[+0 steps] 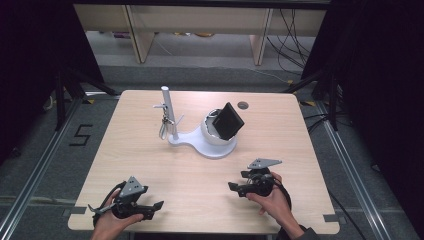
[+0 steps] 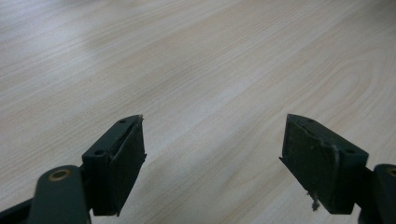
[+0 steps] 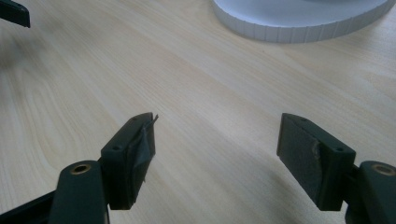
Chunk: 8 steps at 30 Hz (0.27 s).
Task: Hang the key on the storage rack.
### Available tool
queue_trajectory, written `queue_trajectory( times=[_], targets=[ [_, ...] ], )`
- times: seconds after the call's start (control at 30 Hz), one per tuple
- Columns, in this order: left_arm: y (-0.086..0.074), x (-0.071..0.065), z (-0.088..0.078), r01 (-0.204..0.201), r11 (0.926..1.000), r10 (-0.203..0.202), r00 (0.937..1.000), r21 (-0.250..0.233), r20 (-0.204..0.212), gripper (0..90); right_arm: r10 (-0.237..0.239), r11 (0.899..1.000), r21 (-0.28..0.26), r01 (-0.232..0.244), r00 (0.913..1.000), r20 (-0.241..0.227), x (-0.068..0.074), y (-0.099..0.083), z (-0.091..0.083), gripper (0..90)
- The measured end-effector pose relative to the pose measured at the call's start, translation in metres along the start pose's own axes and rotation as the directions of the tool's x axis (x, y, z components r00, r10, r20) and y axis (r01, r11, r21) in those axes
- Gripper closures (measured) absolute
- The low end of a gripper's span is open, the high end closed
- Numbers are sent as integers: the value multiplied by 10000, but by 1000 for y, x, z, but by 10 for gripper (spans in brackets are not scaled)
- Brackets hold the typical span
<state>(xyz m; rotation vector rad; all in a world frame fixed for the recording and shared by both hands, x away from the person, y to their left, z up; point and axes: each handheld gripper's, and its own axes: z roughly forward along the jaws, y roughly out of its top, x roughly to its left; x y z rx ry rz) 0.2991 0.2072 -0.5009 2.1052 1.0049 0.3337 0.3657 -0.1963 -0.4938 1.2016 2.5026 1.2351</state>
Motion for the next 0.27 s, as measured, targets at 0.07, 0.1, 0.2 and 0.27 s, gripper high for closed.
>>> queue_trajectory(
  times=[0.07, 0.1, 0.2, 0.27],
  targets=[
    [0, 0, 0, 56, 10000, -56, 10000, -23, 39, 209, -7, 10000, 6, 7, 10000, -1, 0, 0, 0, 289],
    [0, 1, 0, 31, 10000, -31, 10000, -71, -25, 210, -36, 10000, 3, 36, 10000, 10, 0, 0, 0, 289],
    [-1, 1, 0, -3, 10000, 4, 10000, 25, -29, 209, -12, 10000, 0, 12, 10000, 2, 0, 0, 0, 289],
    [-1, 2, 1, -109, 9999, 108, 9999, 116, 40, 209, -28, 10000, 12, 28, 10000, 14, 0, 0, 0, 288]
  ],
)
